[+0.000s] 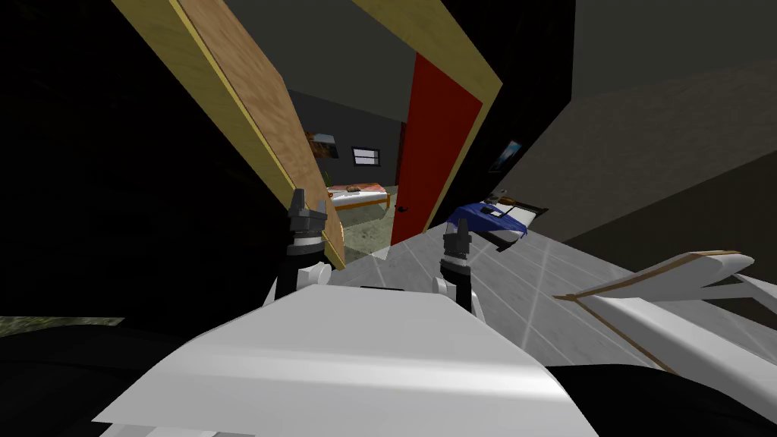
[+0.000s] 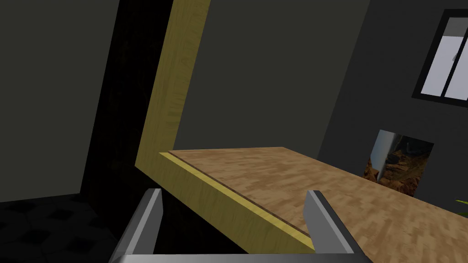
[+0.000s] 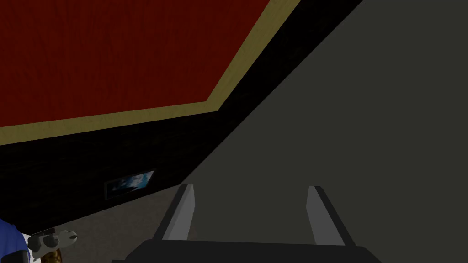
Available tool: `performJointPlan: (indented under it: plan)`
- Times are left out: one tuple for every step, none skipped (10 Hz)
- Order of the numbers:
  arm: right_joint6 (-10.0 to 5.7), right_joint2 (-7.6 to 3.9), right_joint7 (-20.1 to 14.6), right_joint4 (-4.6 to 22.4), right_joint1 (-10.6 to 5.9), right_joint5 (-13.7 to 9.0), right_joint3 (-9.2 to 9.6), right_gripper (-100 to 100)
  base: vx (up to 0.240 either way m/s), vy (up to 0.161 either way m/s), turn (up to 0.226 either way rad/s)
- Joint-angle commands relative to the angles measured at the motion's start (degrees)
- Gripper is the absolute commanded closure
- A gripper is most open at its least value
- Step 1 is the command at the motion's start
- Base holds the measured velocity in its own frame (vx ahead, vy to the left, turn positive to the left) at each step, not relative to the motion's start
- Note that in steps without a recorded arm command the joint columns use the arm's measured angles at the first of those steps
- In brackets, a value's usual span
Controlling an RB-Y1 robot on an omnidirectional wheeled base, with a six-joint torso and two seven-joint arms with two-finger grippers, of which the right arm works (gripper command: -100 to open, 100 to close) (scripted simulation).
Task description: Push the door open
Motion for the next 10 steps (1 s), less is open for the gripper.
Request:
performJointPlan:
  plan:
    - [-0.32, -0.44, 0.0, 1.8, -0.73, -0.1, 0.29, -100, 0.008, -0.125, 0.058]
    - [-0.49, -0.64, 0.0, 2.7, -1.10, -0.1, 0.44, -100, 0.088, -0.038, 0.034]
    - [-0.66, -0.84, 0.0, 3.7, -1.48, -0.1, 0.59, -100, 0.098, -0.016, 0.016]
    - [-0.83, -1.04, 0.0, 4.6, -1.85, -0.1, 0.75, -100, 0.093, -0.007, 0.022]
    - [-1.06, -1.28, 0.0, 5.9, -2.38, -0.2, 0.96, -100, 0.102, -0.019, 0.037]
    - [-1.30, -1.52, 0.0, 7.3, -2.92, -0.2, 1.17, -100, 0.096, -0.033, 0.044]
    - [-1.54, -1.76, 0.0, 8.6, -3.46, -0.3, 1.39, -100, 0.079, -0.049, 0.037]
    - [-1.82, -2.00, 0.0, 10.1, -4.07, -0.3, 1.64, -100, 0.081, -0.066, 0.048]
    - [-2.12, -2.24, 0.0, 11.8, -4.75, -0.4, 1.91, -100, 0.090, -0.078, 0.049]
    - [-2.42, -2.48, 0.1, 13.3, -5.43, -0.4, 2.18, -100, 0.074, -0.076, 0.044]
